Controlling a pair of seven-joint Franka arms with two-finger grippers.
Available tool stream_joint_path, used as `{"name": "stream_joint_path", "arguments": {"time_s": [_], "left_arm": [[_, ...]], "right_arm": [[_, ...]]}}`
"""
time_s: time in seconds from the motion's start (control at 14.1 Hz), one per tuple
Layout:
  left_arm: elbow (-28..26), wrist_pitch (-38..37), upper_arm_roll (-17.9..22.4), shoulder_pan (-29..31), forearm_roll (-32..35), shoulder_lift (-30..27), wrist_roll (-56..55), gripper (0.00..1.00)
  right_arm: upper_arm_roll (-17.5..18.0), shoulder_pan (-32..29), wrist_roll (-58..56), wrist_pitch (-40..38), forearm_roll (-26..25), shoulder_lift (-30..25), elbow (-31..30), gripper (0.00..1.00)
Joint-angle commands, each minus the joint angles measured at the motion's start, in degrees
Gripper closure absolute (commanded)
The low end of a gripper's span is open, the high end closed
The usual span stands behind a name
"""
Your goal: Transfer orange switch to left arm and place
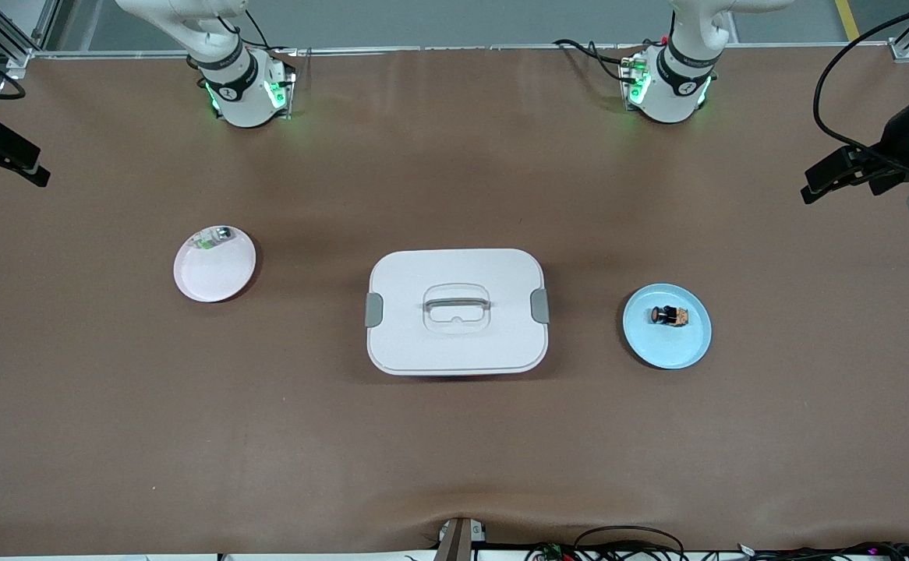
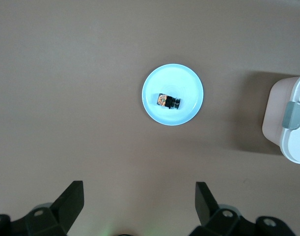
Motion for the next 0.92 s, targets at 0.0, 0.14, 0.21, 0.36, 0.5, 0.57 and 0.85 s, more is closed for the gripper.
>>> {"name": "stream_joint_path", "arguments": {"time_s": [0.0,0.14,0.21,0.36,0.5,0.57,0.85], "left_arm": [[0.15,0.51,-0.2,0.55,0.56,-0.33,1.19,0.0],[0.23,2.35,-0.02,0.47,0.82,-0.42,3.9,0.0],[0.23,2.88,-0.11,0.55,1.35,-0.6,5.65,0.0],[0.15,2.88,-0.2,0.55,0.47,-0.77,5.15,0.0],[0.15,2.71,-0.2,0.12,0.56,-0.77,4.97,0.0],[0.15,2.53,-0.63,0.03,0.73,-0.77,5.14,0.0],[0.23,2.53,-1.25,0.38,0.82,-0.69,5.06,0.0]], "right_arm": [[-0.06,0.37,0.73,0.0,-0.47,0.43,0.76,0.0],[-0.06,0.45,0.82,0.0,-0.47,0.43,0.67,0.0],[-0.06,0.45,0.73,-0.09,-0.47,0.43,0.67,0.0],[-0.06,0.45,0.82,-0.09,-0.47,0.43,0.67,0.0],[-0.06,0.45,0.73,-0.09,-0.47,0.43,0.67,0.0],[-0.06,0.45,0.73,-0.09,-0.47,0.43,0.67,0.0],[-0.06,0.37,0.73,-0.09,-0.47,0.52,0.58,0.0]]}}
